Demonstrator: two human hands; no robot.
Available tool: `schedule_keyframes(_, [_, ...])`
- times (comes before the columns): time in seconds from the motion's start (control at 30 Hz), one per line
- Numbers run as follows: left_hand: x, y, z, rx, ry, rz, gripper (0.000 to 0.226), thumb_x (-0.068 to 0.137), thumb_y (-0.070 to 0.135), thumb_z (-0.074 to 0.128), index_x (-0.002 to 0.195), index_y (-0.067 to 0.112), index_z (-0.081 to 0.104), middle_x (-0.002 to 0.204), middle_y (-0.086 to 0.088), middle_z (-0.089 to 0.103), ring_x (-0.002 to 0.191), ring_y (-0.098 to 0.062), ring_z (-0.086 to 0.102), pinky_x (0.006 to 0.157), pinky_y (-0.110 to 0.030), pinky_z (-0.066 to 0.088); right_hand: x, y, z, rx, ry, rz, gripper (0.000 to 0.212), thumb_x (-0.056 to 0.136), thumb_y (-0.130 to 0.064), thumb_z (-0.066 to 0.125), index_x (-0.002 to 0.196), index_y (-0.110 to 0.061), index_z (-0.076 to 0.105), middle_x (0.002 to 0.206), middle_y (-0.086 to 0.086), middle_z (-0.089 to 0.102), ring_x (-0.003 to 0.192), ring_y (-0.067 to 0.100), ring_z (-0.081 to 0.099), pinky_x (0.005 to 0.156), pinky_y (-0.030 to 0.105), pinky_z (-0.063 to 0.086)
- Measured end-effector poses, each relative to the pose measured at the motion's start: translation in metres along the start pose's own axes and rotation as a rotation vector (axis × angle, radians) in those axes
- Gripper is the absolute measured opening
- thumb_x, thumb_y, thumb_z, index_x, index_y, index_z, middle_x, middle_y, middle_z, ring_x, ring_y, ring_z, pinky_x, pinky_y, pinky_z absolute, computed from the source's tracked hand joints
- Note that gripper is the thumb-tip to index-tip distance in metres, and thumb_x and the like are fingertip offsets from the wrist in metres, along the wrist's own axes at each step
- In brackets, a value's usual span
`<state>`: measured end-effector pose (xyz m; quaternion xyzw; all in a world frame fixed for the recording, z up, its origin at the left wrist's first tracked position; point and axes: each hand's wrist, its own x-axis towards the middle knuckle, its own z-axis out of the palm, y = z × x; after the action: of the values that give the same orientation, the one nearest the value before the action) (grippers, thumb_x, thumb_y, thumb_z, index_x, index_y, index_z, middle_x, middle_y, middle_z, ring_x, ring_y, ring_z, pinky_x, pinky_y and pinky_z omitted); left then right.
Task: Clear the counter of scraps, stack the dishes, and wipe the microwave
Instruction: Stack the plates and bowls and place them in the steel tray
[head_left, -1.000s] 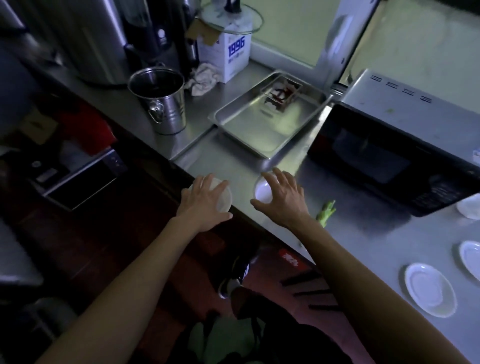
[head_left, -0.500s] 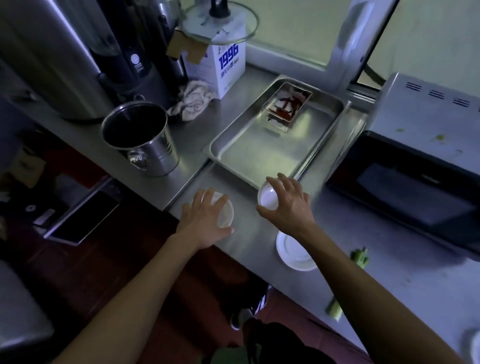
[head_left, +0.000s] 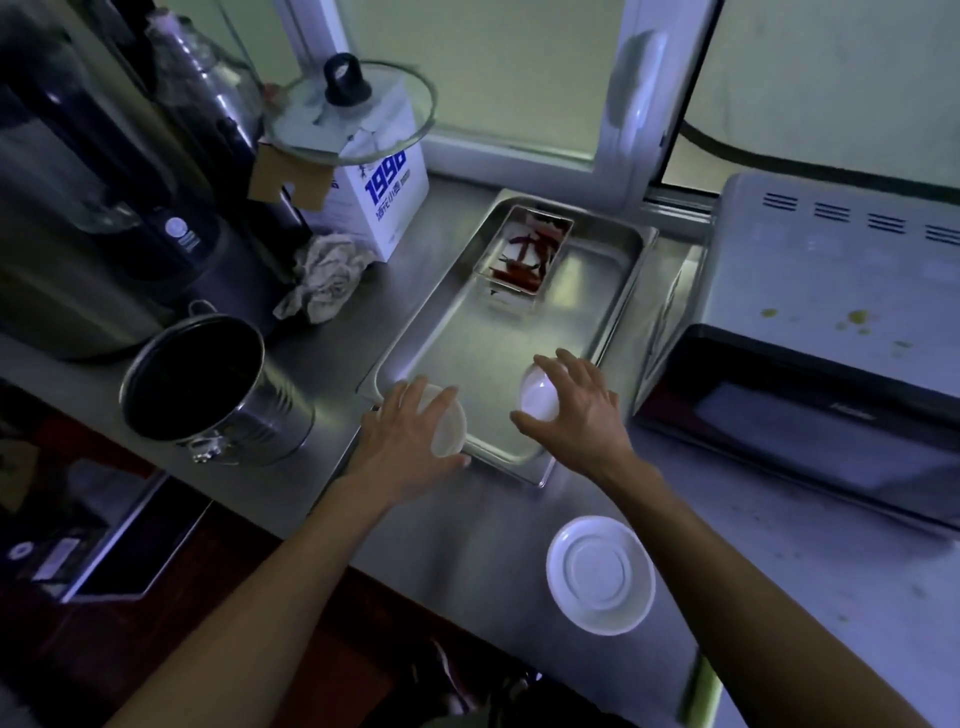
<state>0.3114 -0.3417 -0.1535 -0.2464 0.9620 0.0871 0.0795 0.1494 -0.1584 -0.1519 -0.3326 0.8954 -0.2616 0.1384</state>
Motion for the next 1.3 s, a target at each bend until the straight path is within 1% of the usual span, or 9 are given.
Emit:
schedule_keyframes(0.13, [0.028,0.001,-0.002,0.003,-0.047,0.07,0.094,0.073,0.073,0.059,0.15,0.043,0.015,0.161,0.001,0.011,0.148,-0.027,0.01,0.111,-0.055,0.032,0.003,0.007,0.0,-0.009,0.005,0.044,0.082,0.08,-0.058,0.07,0.15,-0.034,0.036,0.161,-0.003,0.027,0.148,0.023,0.02,0.112,0.048,0.029])
schedule_keyframes(0.23, [0.053,0.0,0.001,-0.021,-0.082,0.107,0.095,0.073,0.071,0.062,0.15,0.044,0.014,0.162,0.003,0.008,0.148,-0.025,0.007,0.113,-0.056,0.027,0.005,0.01,0.006,-0.003,0.024,0.071,0.082,0.08,-0.059,0.069,0.15,-0.033,0.036,0.161,-0.002,0.027,0.148,0.022,0.02,0.111,0.049,0.03])
schedule_keyframes(0.5, [0.135,-0.017,0.006,-0.026,-0.147,0.206,0.097,0.074,0.071,0.062,0.151,0.043,0.012,0.164,0.005,0.002,0.149,-0.025,0.001,0.111,-0.061,0.022,0.033,-0.005,0.02,-0.025,0.078,0.201,0.081,0.079,-0.058,0.071,0.149,-0.034,0.038,0.161,-0.004,0.028,0.147,0.021,0.02,0.109,0.05,0.03])
schedule_keyframes(0.63, [0.171,-0.027,0.009,-0.062,-0.164,0.258,0.096,0.076,0.066,0.065,0.152,0.041,0.012,0.164,0.004,0.001,0.15,-0.027,0.0,0.113,-0.064,0.02,0.054,-0.016,0.028,-0.027,0.071,0.257,0.081,0.08,-0.059,0.069,0.149,-0.036,0.036,0.161,-0.005,0.026,0.148,0.021,0.02,0.111,0.052,0.03])
schedule_keyframes(0.8, [0.213,-0.029,0.013,-0.083,-0.218,0.3,0.096,0.078,0.062,0.066,0.154,0.039,0.012,0.165,0.0,-0.001,0.151,-0.03,-0.003,0.115,-0.064,0.016,0.073,-0.026,0.042,0.011,0.137,0.328,0.078,0.078,-0.059,0.071,0.146,-0.037,0.039,0.159,-0.007,0.028,0.146,0.021,0.022,0.109,0.052,0.031])
schedule_keyframes(0.87, [0.228,-0.027,0.015,-0.09,-0.231,0.315,0.096,0.079,0.061,0.067,0.155,0.038,0.013,0.165,0.0,0.0,0.151,-0.03,-0.003,0.115,-0.064,0.015,0.078,-0.026,0.047,0.014,0.14,0.353,0.077,0.079,-0.06,0.07,0.145,-0.038,0.038,0.159,-0.007,0.028,0.146,0.02,0.021,0.109,0.052,0.031])
schedule_keyframes(1.0, [0.253,-0.022,0.021,-0.055,-0.263,0.359,0.095,0.081,0.062,0.065,0.155,0.039,0.011,0.165,-0.002,-0.001,0.151,-0.031,-0.003,0.117,-0.063,0.015,0.088,-0.022,0.051,0.017,0.14,0.402,0.078,0.079,-0.061,0.069,0.146,-0.04,0.035,0.16,-0.008,0.025,0.147,0.019,0.021,0.11,0.052,0.03])
schedule_keyframes(1.1, [0.267,-0.02,0.026,-0.023,-0.275,0.36,0.095,0.08,0.064,0.064,0.155,0.037,0.012,0.166,-0.003,-0.001,0.152,-0.031,-0.002,0.117,-0.063,0.016,0.098,-0.016,0.052,0.021,0.139,0.418,0.079,0.079,-0.06,0.069,0.146,-0.04,0.034,0.161,-0.008,0.025,0.147,0.02,0.021,0.11,0.053,0.03])
schedule_keyframes(1.3, [0.27,-0.022,0.042,-0.015,-0.266,0.383,0.096,0.081,0.067,0.06,0.156,0.037,0.008,0.166,-0.003,-0.004,0.152,-0.031,-0.004,0.117,-0.064,0.013,0.113,-0.006,0.054,0.037,0.141,0.429,0.08,0.078,-0.058,0.071,0.147,-0.038,0.035,0.161,-0.005,0.026,0.148,0.021,0.022,0.113,0.053,0.028])
